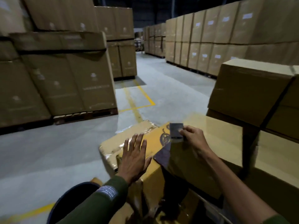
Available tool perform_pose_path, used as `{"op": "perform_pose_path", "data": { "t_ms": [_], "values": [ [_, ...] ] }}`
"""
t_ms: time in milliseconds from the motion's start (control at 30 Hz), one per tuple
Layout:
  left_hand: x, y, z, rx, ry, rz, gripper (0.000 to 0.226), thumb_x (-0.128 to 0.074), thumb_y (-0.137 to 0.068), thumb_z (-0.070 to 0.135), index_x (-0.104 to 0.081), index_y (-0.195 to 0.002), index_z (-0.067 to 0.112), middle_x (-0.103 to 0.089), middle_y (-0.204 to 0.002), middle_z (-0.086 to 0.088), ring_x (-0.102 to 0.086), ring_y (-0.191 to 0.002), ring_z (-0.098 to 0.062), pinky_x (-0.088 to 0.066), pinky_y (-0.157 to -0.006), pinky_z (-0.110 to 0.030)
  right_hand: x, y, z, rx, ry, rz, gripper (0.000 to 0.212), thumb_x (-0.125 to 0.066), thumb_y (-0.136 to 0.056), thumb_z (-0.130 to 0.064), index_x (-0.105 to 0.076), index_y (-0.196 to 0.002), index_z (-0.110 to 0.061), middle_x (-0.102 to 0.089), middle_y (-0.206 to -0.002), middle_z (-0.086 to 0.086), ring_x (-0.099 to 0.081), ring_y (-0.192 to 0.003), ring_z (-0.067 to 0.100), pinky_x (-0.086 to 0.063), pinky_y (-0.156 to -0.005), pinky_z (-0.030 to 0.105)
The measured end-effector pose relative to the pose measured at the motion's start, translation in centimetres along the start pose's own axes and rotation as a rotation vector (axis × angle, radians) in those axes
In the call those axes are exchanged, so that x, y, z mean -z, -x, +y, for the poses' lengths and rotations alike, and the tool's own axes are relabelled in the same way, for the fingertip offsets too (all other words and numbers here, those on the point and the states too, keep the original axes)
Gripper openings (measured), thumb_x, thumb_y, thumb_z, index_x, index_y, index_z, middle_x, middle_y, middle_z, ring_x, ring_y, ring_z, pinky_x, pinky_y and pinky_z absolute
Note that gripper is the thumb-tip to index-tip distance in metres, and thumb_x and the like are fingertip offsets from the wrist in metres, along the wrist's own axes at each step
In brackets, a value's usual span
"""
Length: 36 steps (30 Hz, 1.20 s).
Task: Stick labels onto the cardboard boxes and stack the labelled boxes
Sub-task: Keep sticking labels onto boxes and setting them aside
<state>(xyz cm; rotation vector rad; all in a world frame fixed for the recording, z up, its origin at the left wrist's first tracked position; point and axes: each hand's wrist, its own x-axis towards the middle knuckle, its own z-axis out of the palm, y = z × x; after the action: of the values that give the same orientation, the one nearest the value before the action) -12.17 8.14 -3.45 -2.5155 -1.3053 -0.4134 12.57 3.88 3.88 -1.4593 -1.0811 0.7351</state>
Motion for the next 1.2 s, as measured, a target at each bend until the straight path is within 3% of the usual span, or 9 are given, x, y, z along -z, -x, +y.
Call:
{"op": "perform_pose_path", "data": {
  "t_ms": [167,267,400,567,700,833,933,1067,1200],
  "values": [
    [0.9,6.1,-6.7,0.178,-0.09,-0.06,0.069,-0.03,-0.093,0.055,-0.047,-0.14,0.007,-0.032,-0.155,-0.018,-0.027,-0.143,-0.04,-0.026,-0.111,-0.062,-8.7,0.9,-0.4,0.162,0.139,-0.196,0.01,-0.068,-0.089,-0.008,-0.073,-0.089,-0.017,-0.069,-0.08,-0.009,-0.063,-0.074,-0.001,-0.051,-0.072,0.029],
    [1.4,9.6,-10.5,0.289,-0.117,-0.08,0.069,-0.029,-0.091,0.054,-0.048,-0.139,0.008,-0.035,-0.153,-0.018,-0.029,-0.141,-0.04,-0.025,-0.11,-0.063,-13.9,2.1,0.2,0.133,0.185,-0.327,0.013,-0.073,-0.085,-0.018,-0.076,-0.097,-0.016,-0.075,-0.091,-0.006,-0.071,-0.085,0.007,-0.059,-0.079,0.035],
    [1.2,13.9,-15.4,0.395,-0.15,-0.095,0.066,-0.037,-0.088,0.051,-0.054,-0.133,0.007,-0.041,-0.148,-0.018,-0.033,-0.138,-0.039,-0.025,-0.109,-0.063,-20.8,4.0,0.5,0.222,0.318,-0.391,0.016,-0.076,-0.083,-0.015,-0.077,-0.099,-0.012,-0.075,-0.094,-0.002,-0.068,-0.084,0.006,-0.049,-0.073,0.012],
    [0.3,18.8,-20.4,0.494,-0.171,-0.112,0.066,-0.037,-0.086,0.049,-0.056,-0.131,0.005,-0.044,-0.147,-0.018,-0.035,-0.137,-0.039,-0.025,-0.109,-0.064,-29.4,6.0,1.0,0.325,0.45,-0.533,0.014,-0.071,-0.084,-0.018,-0.08,-0.094,-0.016,-0.077,-0.092,0.0,-0.069,-0.084,0.011,-0.053,-0.079,0.029],
    [-0.4,21.8,-23.6,0.544,-0.184,-0.141,0.063,-0.046,-0.086,0.047,-0.056,-0.131,0.005,-0.043,-0.147,-0.019,-0.033,-0.138,-0.04,-0.023,-0.109,-0.065,-34.3,6.8,1.2,0.413,0.517,-0.588,0.015,-0.068,-0.081,-0.018,-0.08,-0.089,-0.02,-0.077,-0.086,0.0,-0.069,-0.079,0.014,-0.053,-0.073,0.031],
    [-1.0,24.0,-26.1,0.564,-0.191,-0.159,0.06,-0.052,-0.088,0.045,-0.054,-0.133,0.006,-0.041,-0.149,-0.019,-0.03,-0.14,-0.04,-0.021,-0.111,-0.065,-37.6,7.8,2.0,0.509,0.556,-0.544,0.012,-0.071,-0.083,-0.016,-0.08,-0.091,-0.017,-0.073,-0.087,0.004,-0.063,-0.08,0.02,-0.043,-0.067,0.029],
    [-1.6,24.9,-27.4,0.568,-0.183,-0.172,0.06,-0.062,-0.087,0.045,-0.055,-0.132,0.006,-0.04,-0.149,-0.019,-0.03,-0.14,-0.04,-0.023,-0.11,-0.066,-39.2,9.2,4.8,0.529,0.64,-0.619,0.013,-0.07,-0.087,-0.021,-0.078,-0.095,-0.015,-0.071,-0.091,0.002,-0.062,-0.083,0.018,-0.046,-0.07,0.028],
    [-2.9,25.1,-27.9,0.53,-0.152,-0.201,0.059,-0.05,-0.088,0.047,-0.056,-0.13,0.005,-0.041,-0.148,-0.019,-0.031,-0.139,-0.04,-0.021,-0.11,-0.066,-39.2,11.8,9.0,0.458,0.869,-0.904,0.013,-0.062,-0.085,-0.022,-0.07,-0.09,-0.013,-0.067,-0.096,0.003,-0.062,-0.092,0.018,-0.053,-0.081,0.037],
    [-4.0,24.0,-27.1,0.468,-0.142,-0.252,0.06,-0.047,-0.092,0.048,-0.052,-0.137,0.007,-0.035,-0.153,-0.017,-0.025,-0.143,-0.038,-0.015,-0.113,-0.066,-37.0,12.5,9.9,0.428,0.878,-0.887,0.015,-0.06,-0.09,-0.022,-0.068,-0.099,-0.014,-0.063,-0.104,-0.001,-0.059,-0.095,0.013,-0.053,-0.084,0.035]
  ]
}}
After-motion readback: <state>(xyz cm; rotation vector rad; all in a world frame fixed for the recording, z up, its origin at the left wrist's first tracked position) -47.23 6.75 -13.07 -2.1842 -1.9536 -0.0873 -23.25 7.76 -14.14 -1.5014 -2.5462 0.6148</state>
